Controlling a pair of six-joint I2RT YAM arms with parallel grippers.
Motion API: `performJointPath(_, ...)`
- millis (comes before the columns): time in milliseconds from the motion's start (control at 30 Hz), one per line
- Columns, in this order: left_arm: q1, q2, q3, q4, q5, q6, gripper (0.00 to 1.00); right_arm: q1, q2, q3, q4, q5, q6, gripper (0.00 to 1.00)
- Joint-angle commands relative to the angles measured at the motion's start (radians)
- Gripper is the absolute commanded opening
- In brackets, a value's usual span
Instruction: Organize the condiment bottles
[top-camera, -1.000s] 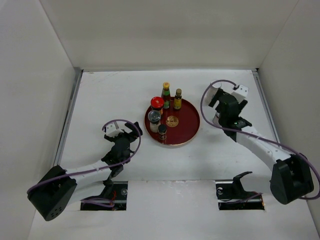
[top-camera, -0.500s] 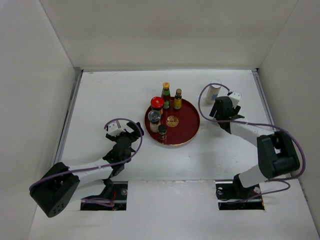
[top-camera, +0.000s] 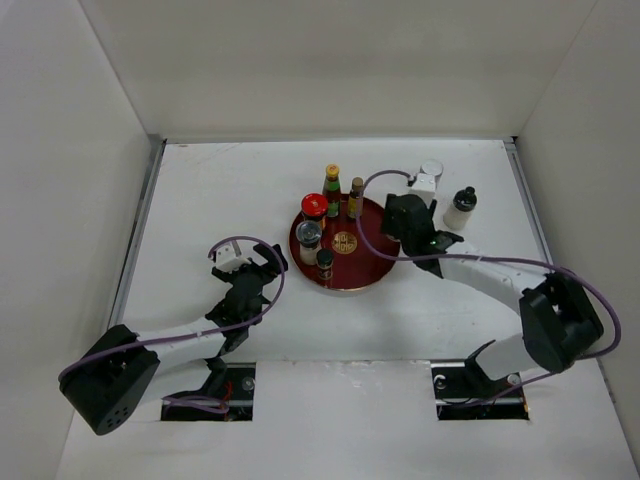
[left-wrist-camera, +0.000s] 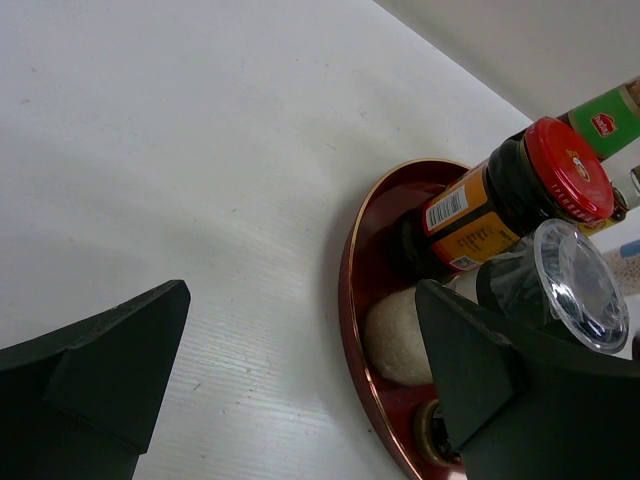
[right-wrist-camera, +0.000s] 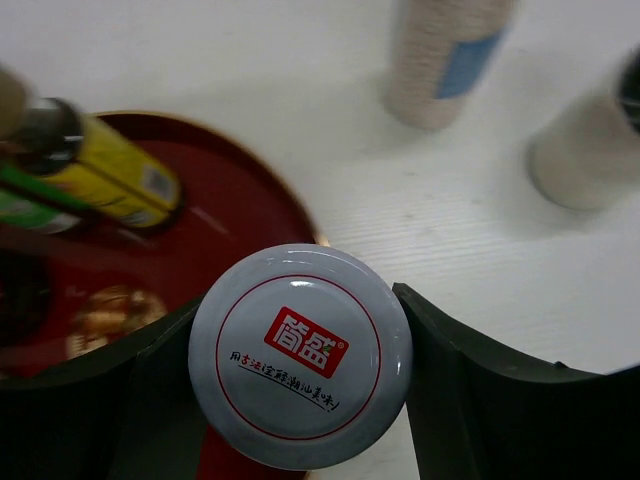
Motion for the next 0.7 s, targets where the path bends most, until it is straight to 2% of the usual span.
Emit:
performJointPath(0, 0.005, -0.005, 0.034, 0.043, 0.004, -0.009, 1.00, 0.075, 0.052, 0.133, 0.127, -0.008, -0.005, 0.46)
performJointPath(300, 0.004, -0.022, 0.031, 0.043, 0.010, -0.009, 1.00, 0.154, 0.319, 0.348, 0.158, -0.102, -0.004, 0.48)
performJointPath(467, 0.005, -0.028, 0.029, 0.040, 0.011, -0.009, 1.00, 0.171, 0.397, 0.400, 0.138, -0.105, 0.002, 0.52)
performJointPath(500, 0.005, -0.030, 0.029, 0.042, 0.011, -0.009, 1.00, 0.172, 0.399, 0.402, 0.138, -0.105, 0.004, 0.56)
performJointPath(600, 0.004, -0.025, 0.029, 0.043, 0.010, -0.009, 1.00, 0.183, 0.370, 0.388, 0.124, -0.096, 0.007, 0.75)
performJointPath(667, 0.004, -0.021, 0.029, 0.043, 0.011, -0.009, 1.00, 0.183, 0.332, 0.374, 0.110, -0.091, 0.005, 0.79)
